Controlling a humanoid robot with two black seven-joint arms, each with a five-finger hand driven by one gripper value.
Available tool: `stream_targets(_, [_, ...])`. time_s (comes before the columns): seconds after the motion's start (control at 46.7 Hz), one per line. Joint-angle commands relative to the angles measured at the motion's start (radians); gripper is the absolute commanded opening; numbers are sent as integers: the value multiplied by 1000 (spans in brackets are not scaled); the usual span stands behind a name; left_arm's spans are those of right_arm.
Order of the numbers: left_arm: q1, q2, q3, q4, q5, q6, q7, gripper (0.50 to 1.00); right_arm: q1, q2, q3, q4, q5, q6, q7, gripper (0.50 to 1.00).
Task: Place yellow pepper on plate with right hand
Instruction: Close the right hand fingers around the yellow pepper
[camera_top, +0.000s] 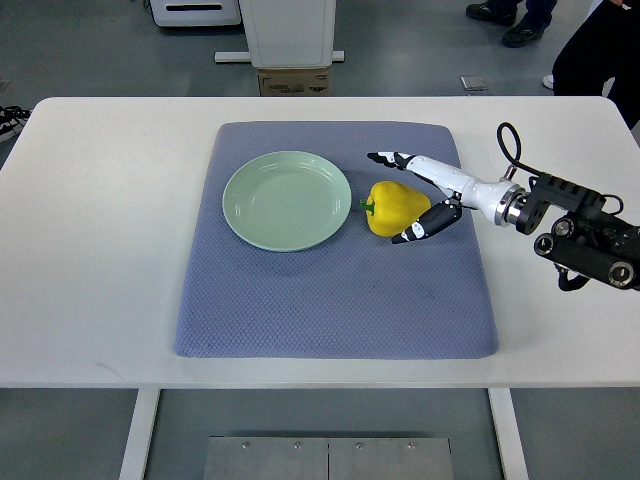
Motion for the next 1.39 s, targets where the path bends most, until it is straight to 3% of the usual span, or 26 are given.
stream_targets(0.0, [0,0,0,-1,0,-1,0,1000,-2,6,-20,-6,-2,-1,-5,995])
stream_targets(0.407, [0,0,0,-1,0,1,0,1000,-3,54,-34,-69,1,-2,-62,981])
stream_targets(0.536, [0,0,0,0,0,-1,0,1000,-3,57,-36,-74,1,-2,-63,947])
stream_targets(0.75, [0,0,0,-1,0,-1,0,1000,-6,59,-37,-86,1,-4,-74,816])
stream_targets(0.857, [0,0,0,0,0,1,0,1000,-6,65,-37,-102,1,-2,-74,703])
stream_targets(1.007, [0,0,0,-1,0,1,0,1000,-3,66,-33,-109,1,-2,-74,500])
stream_targets(1.371, [-1,0,0,1,0,1,0,1000,30,65,23,-114,12,-4,-109,500])
